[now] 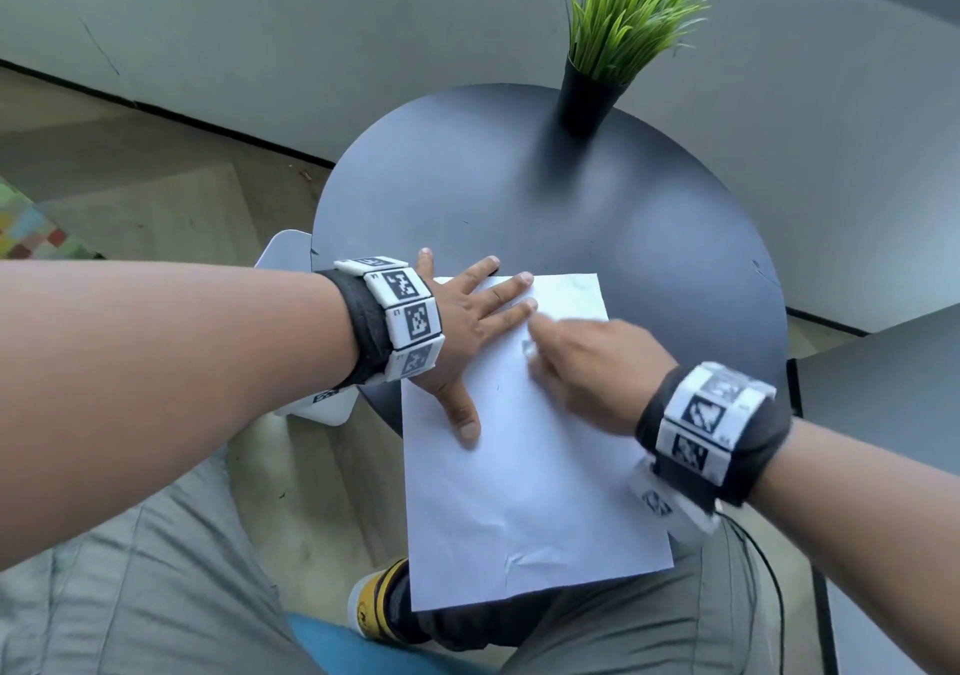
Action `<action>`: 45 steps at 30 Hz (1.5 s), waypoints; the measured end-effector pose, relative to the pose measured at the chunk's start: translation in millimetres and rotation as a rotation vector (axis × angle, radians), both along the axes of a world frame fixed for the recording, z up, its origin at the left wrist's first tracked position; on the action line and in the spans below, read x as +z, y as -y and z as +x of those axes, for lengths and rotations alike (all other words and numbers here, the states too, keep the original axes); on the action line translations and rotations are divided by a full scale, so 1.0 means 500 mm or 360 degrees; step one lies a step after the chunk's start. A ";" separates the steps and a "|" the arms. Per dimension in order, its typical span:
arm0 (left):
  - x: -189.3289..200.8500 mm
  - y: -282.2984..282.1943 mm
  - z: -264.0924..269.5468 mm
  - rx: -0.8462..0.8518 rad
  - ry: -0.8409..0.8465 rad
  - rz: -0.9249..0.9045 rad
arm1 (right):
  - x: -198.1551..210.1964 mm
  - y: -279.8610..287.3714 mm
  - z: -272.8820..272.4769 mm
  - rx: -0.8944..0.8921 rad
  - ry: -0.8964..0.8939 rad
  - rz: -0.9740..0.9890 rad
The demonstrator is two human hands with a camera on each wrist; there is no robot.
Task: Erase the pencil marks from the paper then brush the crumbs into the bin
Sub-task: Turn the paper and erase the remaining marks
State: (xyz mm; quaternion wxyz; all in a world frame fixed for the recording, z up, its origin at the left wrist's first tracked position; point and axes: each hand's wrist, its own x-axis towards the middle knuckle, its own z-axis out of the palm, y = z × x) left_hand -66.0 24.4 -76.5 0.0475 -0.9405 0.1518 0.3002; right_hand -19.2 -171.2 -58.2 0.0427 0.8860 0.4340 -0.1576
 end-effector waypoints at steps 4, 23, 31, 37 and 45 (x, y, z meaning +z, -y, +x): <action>0.009 0.005 0.005 0.0003 -0.0046 0.0012 | 0.011 0.010 0.070 -0.0372 0.0052 -0.0086; 0.002 0.004 0.003 -0.0007 -0.0007 0.0001 | 0.021 0.027 0.024 -0.0296 -0.0116 -0.0078; 0.003 0.006 0.002 0.0023 -0.0014 -0.0002 | 0.009 0.012 0.018 -0.0208 -0.0072 -0.0070; 0.003 0.010 0.007 0.0031 -0.0004 -0.0028 | 0.009 0.023 0.071 -0.0507 -0.0018 0.0074; 0.002 0.014 0.008 0.0051 -0.0003 -0.0022 | -0.001 0.025 0.022 -0.0427 -0.0063 0.0047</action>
